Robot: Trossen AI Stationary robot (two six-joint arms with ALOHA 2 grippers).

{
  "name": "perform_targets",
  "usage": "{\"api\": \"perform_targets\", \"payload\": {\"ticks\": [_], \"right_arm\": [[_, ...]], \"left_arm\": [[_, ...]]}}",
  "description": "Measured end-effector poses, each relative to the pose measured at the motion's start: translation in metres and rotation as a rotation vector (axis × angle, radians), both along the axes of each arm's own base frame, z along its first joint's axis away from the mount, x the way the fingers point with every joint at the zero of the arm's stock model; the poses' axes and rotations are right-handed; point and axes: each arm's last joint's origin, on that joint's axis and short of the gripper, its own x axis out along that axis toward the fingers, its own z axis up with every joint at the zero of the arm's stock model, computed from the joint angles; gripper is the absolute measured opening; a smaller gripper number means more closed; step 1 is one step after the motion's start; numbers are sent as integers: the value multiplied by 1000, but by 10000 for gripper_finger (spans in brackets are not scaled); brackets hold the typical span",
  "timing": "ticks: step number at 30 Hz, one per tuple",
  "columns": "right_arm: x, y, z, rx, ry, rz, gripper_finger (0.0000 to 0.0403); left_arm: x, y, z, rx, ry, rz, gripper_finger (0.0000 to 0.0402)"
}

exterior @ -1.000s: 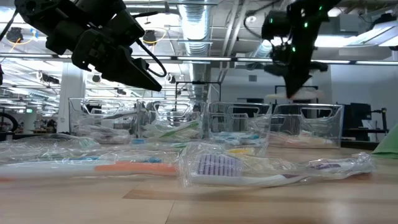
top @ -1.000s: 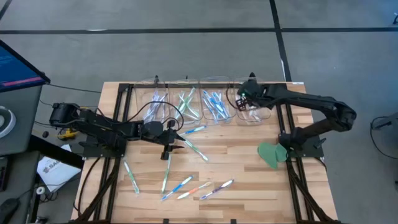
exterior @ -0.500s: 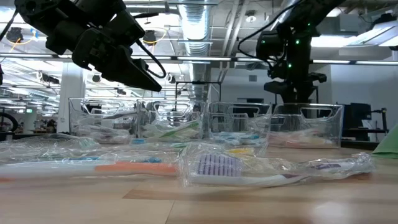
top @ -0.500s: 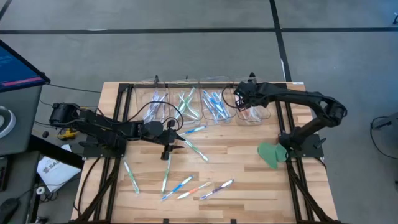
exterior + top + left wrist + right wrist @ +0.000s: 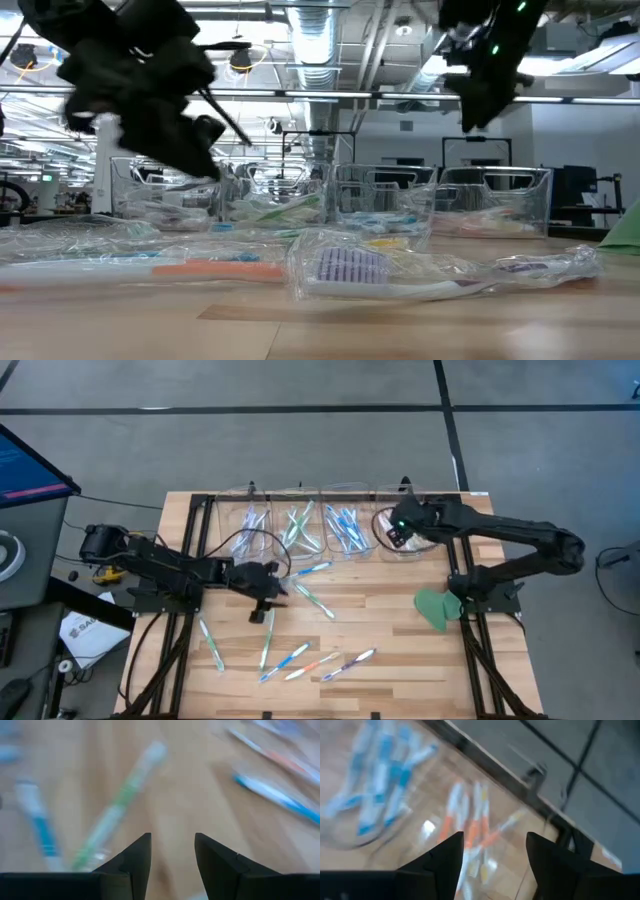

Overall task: Pick & Place Toothbrushes
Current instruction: Put the blue toothbrush into the middle right transparent bin

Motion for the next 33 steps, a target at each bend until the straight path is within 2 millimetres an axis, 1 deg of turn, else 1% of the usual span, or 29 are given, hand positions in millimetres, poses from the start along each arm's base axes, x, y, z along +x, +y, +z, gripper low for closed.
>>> {"api": "perform_targets", "payload": {"ticks": [2, 4, 9, 11, 14, 16, 19, 22, 25, 30, 33], "right_arm": [[-1, 13, 9, -24, -40, 79, 206], [-2, 27, 16, -34, -86, 152, 204], [-2, 60, 24, -37, -145, 313, 200], [1, 74, 23, -31, -152, 385, 198], [10, 98, 23, -29, -185, 524, 196], [19, 115, 22, -37, -201, 662, 196], [25, 140, 22, -69, -202, 841, 197], [22, 158, 25, -83, -204, 943, 198], [20, 169, 26, -76, -224, 984, 199], [14, 186, 24, -32, -255, 1012, 197], [9, 195, 23, -19, -251, 1048, 194]], "left_arm": [[-3, -9, -2, -6, 27, -85, 144], [-4, -18, -2, -30, 24, -125, 144], [-8, -35, -2, -121, 54, -114, 144], [-8, -40, 1, -242, 87, -83, 144], [-2, -46, 15, -417, 100, -129, 144], [5, -49, 27, -464, 73, -180, 144], [13, -54, 51, -496, 6, -213, 144], [20, -59, 73, -505, -62, -229, 142], [22, -71, 86, -452, -117, -220, 137], [18, -88, 87, -244, -208, -133, 140], [15, -102, 79, -184, -207, -69, 148]]}}
